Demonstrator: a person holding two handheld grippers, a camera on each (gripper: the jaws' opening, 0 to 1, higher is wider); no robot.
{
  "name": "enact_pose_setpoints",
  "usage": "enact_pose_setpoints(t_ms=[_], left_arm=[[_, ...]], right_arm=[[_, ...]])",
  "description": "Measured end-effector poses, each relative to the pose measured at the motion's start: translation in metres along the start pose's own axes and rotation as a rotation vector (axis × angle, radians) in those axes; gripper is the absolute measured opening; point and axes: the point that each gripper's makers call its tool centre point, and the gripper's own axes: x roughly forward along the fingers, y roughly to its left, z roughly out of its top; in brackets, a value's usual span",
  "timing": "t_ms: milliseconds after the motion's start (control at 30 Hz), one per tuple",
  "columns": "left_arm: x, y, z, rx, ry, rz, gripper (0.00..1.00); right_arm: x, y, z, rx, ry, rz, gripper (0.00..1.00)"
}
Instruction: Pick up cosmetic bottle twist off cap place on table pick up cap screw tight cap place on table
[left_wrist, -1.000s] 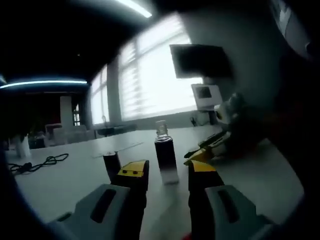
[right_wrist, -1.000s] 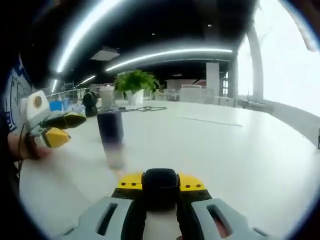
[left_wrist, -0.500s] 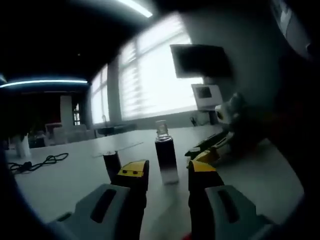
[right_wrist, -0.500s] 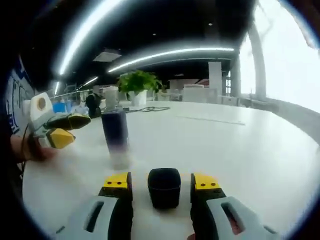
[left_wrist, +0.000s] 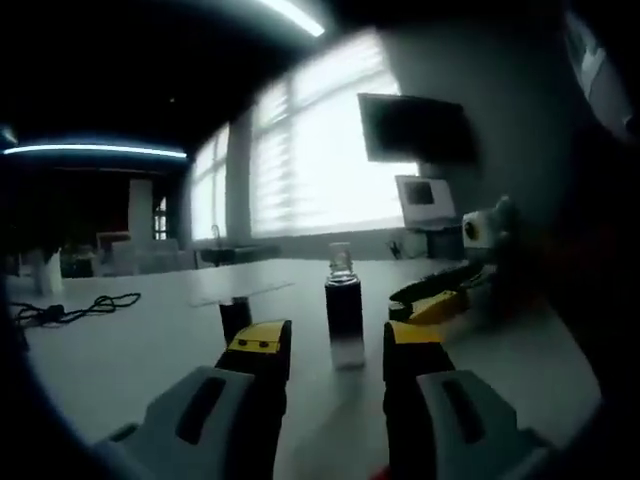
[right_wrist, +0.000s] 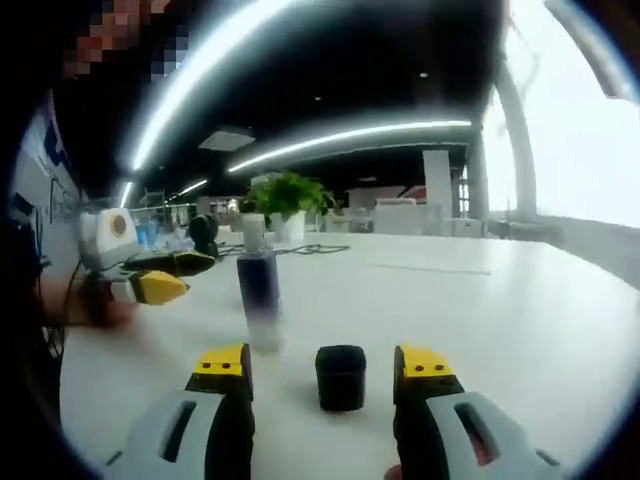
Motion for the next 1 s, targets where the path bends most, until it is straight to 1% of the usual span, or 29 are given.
enact_pose_setpoints(t_ms=[100,200,300,400,467,567,600,667,700,767,833,900,1000], left_arm=[[-0.001,0.001,0.000,-0.008,0.000,0.008,0.39],[-0.006,0.000,-0.001,-0.010,0.010,0.016,0.40],[-0.013,-0.002,-0.002,-0.010,0.019,0.023,0.43],[-0.025,-0.003,-0.003,-0.016,0.029,0.045,0.44],[-0.033,-0.003,-0.004,-0.025,0.039,0.058,0.45],[-0.049,-0.002,-0.005,-0.024,0.049,0.091,0.46],[-0.053,-0.001,-0.005,-0.018,0.054,0.104,0.46],[-0.059,0.001,-0.006,-0.031,0.057,0.117,0.46],[-0.061,0.002,-0.006,-0.036,0.057,0.123,0.46],[-0.062,0.004,-0.006,-0.049,0.054,0.129,0.46],[-0.059,0.005,-0.006,-0.059,0.058,0.126,0.47],[-0.057,0.005,-0.010,-0.059,0.076,0.125,0.48],[-0.055,0.003,-0.011,-0.047,0.085,0.120,0.48]], right_arm=[[-0.006,0.002,0.003,-0.002,-0.025,0.007,0.49],[-0.012,0.006,0.006,-0.017,-0.049,0.019,0.49],[-0.019,0.013,0.011,-0.024,-0.080,0.050,0.49],[-0.024,0.017,0.011,-0.028,-0.084,0.065,0.49],[-0.027,0.019,0.010,-0.048,-0.086,0.072,0.49],[-0.032,0.017,0.011,-0.044,-0.096,0.067,0.49],[-0.034,0.018,0.013,-0.043,-0.108,0.068,0.49],[-0.036,0.020,0.016,-0.049,-0.128,0.073,0.49],[-0.035,0.021,0.016,-0.055,-0.128,0.076,0.49],[-0.034,0.020,0.016,-0.092,-0.129,0.064,0.48],[-0.033,0.020,0.017,-0.081,-0.134,0.065,0.47],[-0.033,0.020,0.016,-0.086,-0.133,0.065,0.47],[-0.033,0.021,0.017,-0.082,-0.138,0.066,0.47]])
